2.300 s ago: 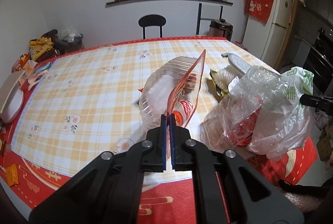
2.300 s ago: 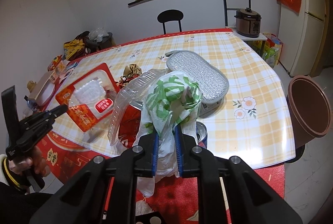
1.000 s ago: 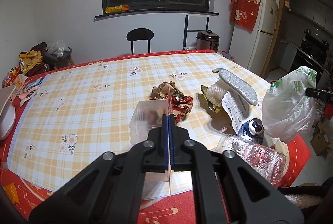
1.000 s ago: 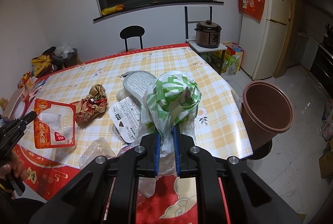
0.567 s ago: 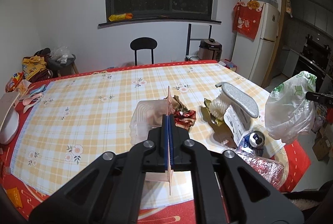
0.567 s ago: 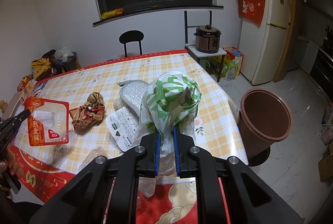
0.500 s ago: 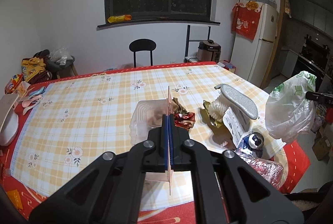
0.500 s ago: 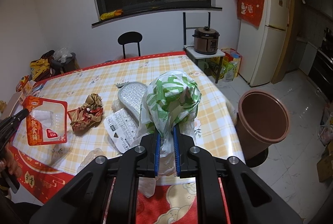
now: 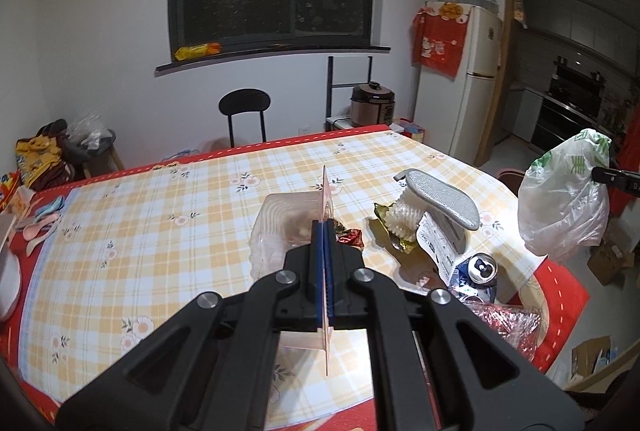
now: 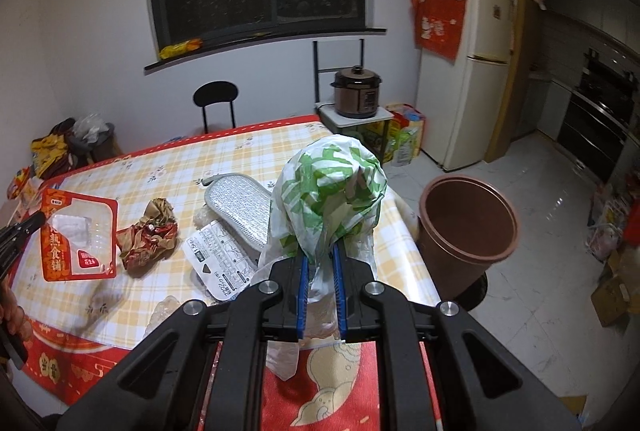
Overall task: Collect trash
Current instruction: 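Lift the plastic bag with the right gripper and carry it toward the brown bin, then open the right gripper over the brown bin to drop the bag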
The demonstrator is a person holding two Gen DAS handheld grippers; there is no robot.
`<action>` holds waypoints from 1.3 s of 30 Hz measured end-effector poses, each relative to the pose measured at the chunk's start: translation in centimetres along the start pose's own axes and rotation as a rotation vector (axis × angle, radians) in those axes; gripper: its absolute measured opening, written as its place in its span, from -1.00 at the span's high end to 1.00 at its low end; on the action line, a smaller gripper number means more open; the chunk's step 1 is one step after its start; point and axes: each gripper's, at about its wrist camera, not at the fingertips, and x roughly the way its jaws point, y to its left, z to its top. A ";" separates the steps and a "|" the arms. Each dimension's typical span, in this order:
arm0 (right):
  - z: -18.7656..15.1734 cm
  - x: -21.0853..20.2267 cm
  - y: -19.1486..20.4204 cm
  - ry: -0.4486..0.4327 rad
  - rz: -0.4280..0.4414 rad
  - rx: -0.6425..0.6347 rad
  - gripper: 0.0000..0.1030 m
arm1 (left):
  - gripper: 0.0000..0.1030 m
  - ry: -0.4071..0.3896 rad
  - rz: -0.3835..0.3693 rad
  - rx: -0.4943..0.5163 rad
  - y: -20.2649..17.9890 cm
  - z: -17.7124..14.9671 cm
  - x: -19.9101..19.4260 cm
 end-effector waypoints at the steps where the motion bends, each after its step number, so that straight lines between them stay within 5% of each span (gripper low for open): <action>1: -0.2 -0.3 0.0 -0.002 -0.009 0.007 0.76 | 0.90 -0.001 -0.005 0.002 0.1 0.0 0.0; 11: -0.9 -2.0 -0.7 -0.011 -0.054 0.026 0.76 | 0.90 -0.022 -0.053 0.021 -0.1 0.5 -0.2; 19: 0.7 -1.1 -4.4 -0.049 -0.069 0.024 0.76 | 0.90 -0.045 -0.019 0.017 -1.9 1.7 -0.7; 27: 3.7 2.5 -14.2 -0.069 -0.089 0.008 0.76 | 0.90 -0.048 0.082 -0.009 -7.5 3.2 0.1; 39: 6.7 14.4 -31.2 0.031 -0.057 0.074 0.76 | 0.90 -0.046 0.150 -0.075 -22.2 8.5 3.5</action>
